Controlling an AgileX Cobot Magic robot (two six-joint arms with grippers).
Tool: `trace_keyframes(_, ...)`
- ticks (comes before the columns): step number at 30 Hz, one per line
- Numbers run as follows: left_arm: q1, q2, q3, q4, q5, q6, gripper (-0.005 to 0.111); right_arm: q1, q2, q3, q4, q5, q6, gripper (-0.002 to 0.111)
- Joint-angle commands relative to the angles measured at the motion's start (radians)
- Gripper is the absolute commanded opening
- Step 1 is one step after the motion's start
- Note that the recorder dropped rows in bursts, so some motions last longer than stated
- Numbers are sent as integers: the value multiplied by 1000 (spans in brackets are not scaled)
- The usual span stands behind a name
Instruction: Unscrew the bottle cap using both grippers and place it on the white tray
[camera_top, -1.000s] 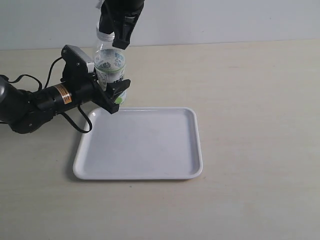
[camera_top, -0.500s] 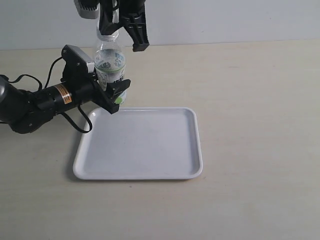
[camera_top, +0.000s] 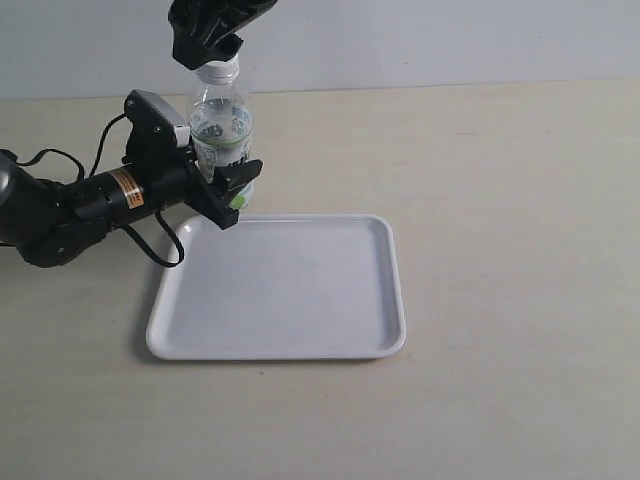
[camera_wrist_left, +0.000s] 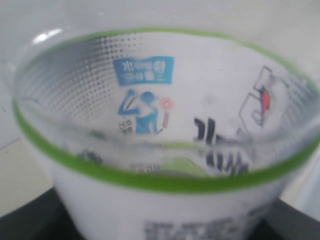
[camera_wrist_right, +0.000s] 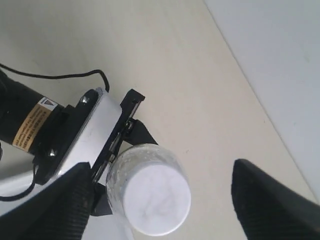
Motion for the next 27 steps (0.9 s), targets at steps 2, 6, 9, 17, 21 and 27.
trace_keyframes(2, -1, -7, 0, 10, 7, 1, 0, -1, -1, -1, -30, -23, 144, 72)
trace_keyframes(6, -1, -7, 0, 10, 7, 1, 0, -1, 23, -1, -39, -23, 144, 72)
trace_keyframes(9, -1, -7, 0, 10, 7, 1, 0, -1, 37, -1, -55, -26, 154, 70)
trace_keyframes(17, -1, -7, 0, 10, 5, 1, 0, -1, 50, -1, -70, -30, 154, 57)
trace_keyframes(21, -1, -7, 0, 10, 5, 1, 0, -1, 46, -1, -66, -32, 154, 56)
trace_keyframes(27, -1, -7, 0, 10, 5, 1, 0, -1, 44, -1, -66, -28, 154, 50)
